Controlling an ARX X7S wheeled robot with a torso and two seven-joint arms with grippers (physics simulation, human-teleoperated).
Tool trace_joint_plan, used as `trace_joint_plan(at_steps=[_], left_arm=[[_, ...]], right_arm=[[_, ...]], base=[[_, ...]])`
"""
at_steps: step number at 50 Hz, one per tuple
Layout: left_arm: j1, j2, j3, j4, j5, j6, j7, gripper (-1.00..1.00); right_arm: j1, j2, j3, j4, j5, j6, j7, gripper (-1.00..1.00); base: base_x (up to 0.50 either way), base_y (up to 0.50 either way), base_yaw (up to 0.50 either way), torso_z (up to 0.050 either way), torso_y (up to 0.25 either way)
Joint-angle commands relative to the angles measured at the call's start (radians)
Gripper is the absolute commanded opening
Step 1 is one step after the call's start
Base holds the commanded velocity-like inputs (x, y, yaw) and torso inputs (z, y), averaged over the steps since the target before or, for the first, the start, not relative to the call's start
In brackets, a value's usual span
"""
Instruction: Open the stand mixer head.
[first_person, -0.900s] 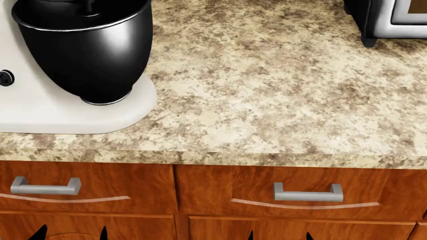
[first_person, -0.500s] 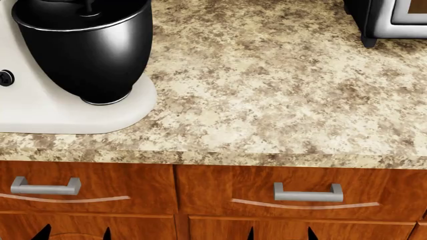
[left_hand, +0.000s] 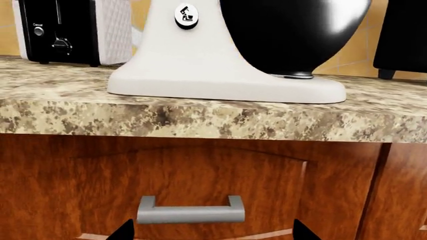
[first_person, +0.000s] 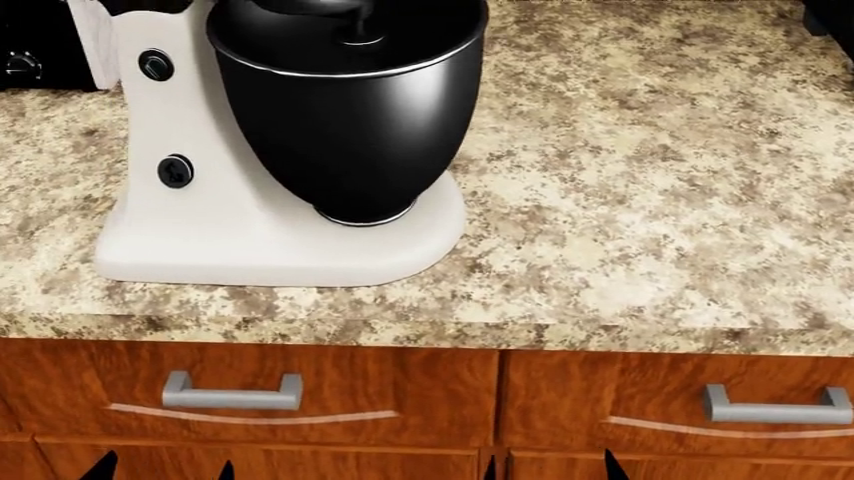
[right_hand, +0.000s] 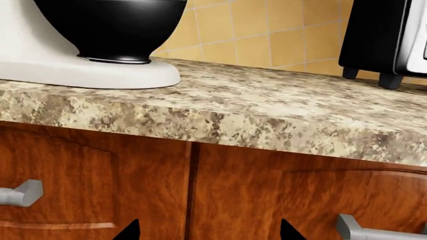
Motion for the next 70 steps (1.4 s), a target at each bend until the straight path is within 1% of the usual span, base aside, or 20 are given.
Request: trace_joint_plan(at_steps=[1, 3, 4, 5, 13, 17, 18, 21, 27, 31, 37, 40, 43, 44, 46, 47, 55, 58, 61, 70], left_arm=[[0.002, -0.014, 0.015, 0.020, -0.017, -0.009, -0.017, 1.00], [-0.004, -0.010, 0.020, -0.041, -0.014, 0.043, -0.010, 1.00], [-0.005, -0.012, 0.021, -0.042, -0.015, 0.043, -0.011, 1.00], [0.001, -0.019, 0.020, 0.015, -0.022, -0.007, -0.021, 1.00], [-0.003, -0.028, 0.030, 0.015, -0.029, -0.010, -0.033, 1.00], [-0.010, -0.024, 0.035, -0.048, -0.031, 0.044, -0.027, 1.00], [-0.005, -0.031, 0.036, 0.004, -0.036, -0.001, -0.036, 1.00], [-0.002, -0.035, 0.038, 0.016, -0.039, -0.008, -0.042, 1.00], [-0.010, -0.032, 0.044, -0.047, -0.038, 0.049, -0.039, 1.00], [-0.012, -0.039, 0.046, -0.024, -0.050, 0.021, -0.046, 1.00], [-0.018, -0.037, 0.051, -0.065, -0.029, 0.062, -0.063, 1.00], [-0.016, -0.040, 0.056, -0.052, 0.008, 0.071, -0.092, 1.00], [-0.012, -0.056, 0.060, -0.010, 0.005, 0.014, -0.097, 1.00], [-0.004, -0.069, 0.069, 0.005, -0.052, 0.006, -0.041, 1.00], [-0.009, -0.063, 0.058, -0.014, -0.038, 0.018, -0.068, 1.00], [-0.010, -0.068, 0.057, 0.021, -0.060, -0.032, -0.068, 1.00], [-0.016, -0.072, 0.065, 0.010, -0.056, -0.037, -0.079, 1.00], [-0.019, -0.066, 0.067, -0.037, -0.058, 0.003, -0.071, 1.00], [-0.018, -0.075, 0.070, 0.009, -0.062, -0.042, -0.082, 1.00], [-0.017, -0.083, 0.074, 0.026, -0.079, -0.065, -0.086, 1.00]], right_arm=[[0.004, 0.017, -0.024, 0.007, -0.004, 0.001, 0.011, 1.00], [0.004, 0.018, -0.027, 0.009, -0.003, 0.001, 0.013, 1.00], [0.004, 0.018, -0.027, 0.010, 0.001, 0.001, 0.013, 1.00], [0.005, 0.021, -0.032, 0.011, -0.001, 0.002, 0.011, 1.00], [0.004, 0.028, -0.043, 0.012, 0.000, -0.002, 0.018, 1.00], [0.004, 0.032, -0.048, 0.012, 0.002, -0.001, 0.019, 1.00], [0.004, 0.031, -0.045, 0.010, 0.014, 0.000, 0.017, 1.00], [0.006, 0.034, -0.050, 0.013, 0.009, 0.000, 0.020, 1.00], [0.006, 0.040, -0.058, 0.013, 0.015, 0.001, 0.018, 1.00], [0.006, 0.043, -0.061, 0.013, 0.017, 0.001, 0.022, 1.00], [0.010, 0.043, -0.061, 0.027, 0.027, -0.015, 0.028, 1.00], [0.017, 0.040, -0.049, 0.037, 0.072, -0.013, 0.011, 1.00], [0.018, 0.040, -0.051, 0.041, 0.075, -0.014, 0.014, 1.00], [0.017, 0.042, -0.054, 0.042, 0.073, -0.015, 0.013, 1.00], [0.019, 0.043, -0.062, 0.049, 0.065, -0.017, 0.016, 1.00], [0.019, 0.044, -0.061, 0.048, 0.069, -0.016, 0.015, 1.00], [0.021, 0.050, -0.070, 0.047, 0.071, -0.010, 0.018, 1.00], [0.022, 0.051, -0.072, 0.048, 0.070, -0.009, 0.023, 1.00], [0.022, 0.054, -0.075, 0.044, 0.073, -0.004, 0.023, 1.00], [0.024, 0.060, -0.090, 0.047, 0.064, -0.001, 0.030, 1.00]], base=[[0.07, 0.50, 0.00, 0.000, 0.000], [0.07, 0.50, 0.00, 0.000, 0.000], [0.07, 0.50, 0.00, 0.000, 0.000], [0.07, 0.50, 0.00, 0.000, 0.000], [0.07, 0.50, 0.00, 0.000, 0.000], [0.07, 0.50, 0.00, 0.000, 0.000], [0.07, 0.50, 0.00, 0.000, 0.000], [0.07, 0.50, 0.00, 0.000, 0.000], [0.07, 0.50, 0.00, 0.000, 0.000], [0.07, 0.50, 0.00, 0.000, 0.000], [0.07, 0.50, 0.00, 0.000, 0.000], [0.00, 0.00, 0.00, 0.000, 0.000], [0.00, 0.00, 0.00, 0.000, 0.000], [0.00, 0.00, 0.00, 0.050, 0.004], [0.00, 0.00, 0.00, 0.050, 0.016], [0.00, 0.00, 0.00, 0.050, 0.020], [0.00, 0.00, 0.00, 0.050, 0.018], [0.00, 0.00, 0.00, 0.050, 0.018], [0.00, 0.00, 0.00, 0.050, 0.019], [0.00, 0.00, 0.00, 0.050, 0.019]])
